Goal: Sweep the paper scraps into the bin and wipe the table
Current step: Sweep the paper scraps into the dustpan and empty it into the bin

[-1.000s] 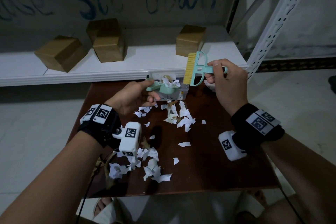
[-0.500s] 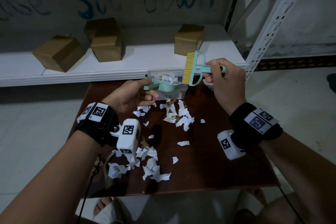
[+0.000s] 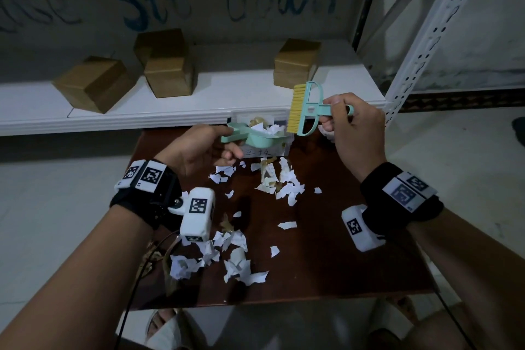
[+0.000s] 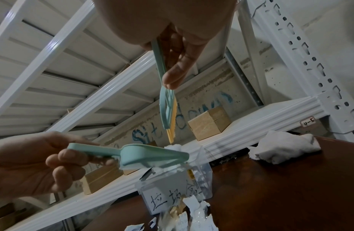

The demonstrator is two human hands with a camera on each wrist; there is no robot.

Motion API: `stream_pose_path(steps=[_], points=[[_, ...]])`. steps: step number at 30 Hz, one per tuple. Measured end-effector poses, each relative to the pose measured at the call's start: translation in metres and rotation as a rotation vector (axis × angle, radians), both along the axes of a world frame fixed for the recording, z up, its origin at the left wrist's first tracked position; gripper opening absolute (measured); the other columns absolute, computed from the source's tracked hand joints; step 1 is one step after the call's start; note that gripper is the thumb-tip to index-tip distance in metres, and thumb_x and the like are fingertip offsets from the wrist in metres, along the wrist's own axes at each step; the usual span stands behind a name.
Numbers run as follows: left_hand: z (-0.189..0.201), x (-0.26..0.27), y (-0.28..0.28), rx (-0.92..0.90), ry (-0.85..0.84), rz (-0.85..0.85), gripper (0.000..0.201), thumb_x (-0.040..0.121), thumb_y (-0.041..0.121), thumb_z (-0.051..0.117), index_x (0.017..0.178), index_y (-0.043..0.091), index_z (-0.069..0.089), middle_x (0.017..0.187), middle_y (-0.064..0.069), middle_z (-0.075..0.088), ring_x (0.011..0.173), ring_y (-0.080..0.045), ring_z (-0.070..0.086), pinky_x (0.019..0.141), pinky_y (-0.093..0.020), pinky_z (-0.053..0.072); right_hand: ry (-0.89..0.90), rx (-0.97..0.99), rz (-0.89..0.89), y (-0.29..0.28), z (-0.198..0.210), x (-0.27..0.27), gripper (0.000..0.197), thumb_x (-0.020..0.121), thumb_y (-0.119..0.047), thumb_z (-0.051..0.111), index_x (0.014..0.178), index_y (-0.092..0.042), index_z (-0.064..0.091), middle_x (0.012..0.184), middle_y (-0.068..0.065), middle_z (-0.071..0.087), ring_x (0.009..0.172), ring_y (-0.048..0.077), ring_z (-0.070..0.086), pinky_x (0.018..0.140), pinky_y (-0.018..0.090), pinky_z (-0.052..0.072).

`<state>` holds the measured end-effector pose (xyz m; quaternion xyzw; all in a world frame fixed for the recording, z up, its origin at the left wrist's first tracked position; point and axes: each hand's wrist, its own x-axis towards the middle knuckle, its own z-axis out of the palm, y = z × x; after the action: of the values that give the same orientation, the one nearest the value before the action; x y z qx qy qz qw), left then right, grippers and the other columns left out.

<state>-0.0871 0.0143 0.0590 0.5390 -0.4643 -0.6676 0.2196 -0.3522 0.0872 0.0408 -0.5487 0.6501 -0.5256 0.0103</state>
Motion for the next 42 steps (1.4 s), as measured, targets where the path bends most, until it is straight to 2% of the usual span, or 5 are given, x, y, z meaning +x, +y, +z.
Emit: stream_pose_path(steps=[14,23,29,37,42], points=[[0.001,0.004,-0.001,0.016,0.085,0.044,0.041,0.109,0.021,0.039,0.129,-0.010,0.057,0.070,-0.012,0.070,0.048,-0.009,0.053,0.055,-0.024,0.059,0.017,0.004,-0.015,-0.001,-0.001,0.002,0.040,0.107,-0.037,0.043,0.104,-0.014,0.075,0.077,-0.004,0.074,0.071,0.006,0.072,0.064,0.040,0.062],[0.000,0.008,-0.007,-0.020,0.118,0.143,0.033,0.108,0.023,0.041,0.117,-0.002,0.060,0.069,-0.011,0.072,0.051,-0.010,0.055,0.057,-0.025,0.058,-0.020,0.003,-0.002,-0.003,-0.003,-0.001,0.038,0.107,-0.035,0.044,0.102,-0.015,0.075,0.075,-0.006,0.073,0.069,0.006,0.072,0.065,0.041,0.062],[0.002,0.015,-0.010,-0.147,0.091,0.243,0.032,0.107,0.017,0.040,0.113,-0.001,0.065,0.064,-0.007,0.067,0.047,-0.010,0.052,0.051,-0.023,0.055,-0.086,0.075,0.054,0.001,-0.005,0.001,0.036,0.109,-0.034,0.051,0.095,-0.008,0.073,0.070,-0.002,0.072,0.060,0.002,0.070,0.055,0.026,0.060],[-0.002,0.014,-0.012,-0.224,0.048,0.326,0.034,0.103,0.012,0.041,0.096,0.002,0.073,0.057,0.002,0.052,0.047,-0.009,0.039,0.048,-0.022,0.045,-0.364,0.553,0.777,0.011,-0.014,0.027,0.040,0.110,-0.021,0.050,0.093,0.011,0.068,0.070,0.023,0.071,0.054,0.023,0.064,0.049,0.023,0.051],[0.000,0.010,-0.010,-0.222,0.031,0.322,0.033,0.102,0.013,0.042,0.099,0.005,0.074,0.052,0.006,0.051,0.045,-0.008,0.036,0.048,-0.022,0.041,-0.347,0.815,1.068,0.022,-0.034,0.065,0.041,0.108,-0.025,0.054,0.103,0.013,0.066,0.075,0.008,0.075,0.060,0.017,0.069,0.055,0.021,0.056]])
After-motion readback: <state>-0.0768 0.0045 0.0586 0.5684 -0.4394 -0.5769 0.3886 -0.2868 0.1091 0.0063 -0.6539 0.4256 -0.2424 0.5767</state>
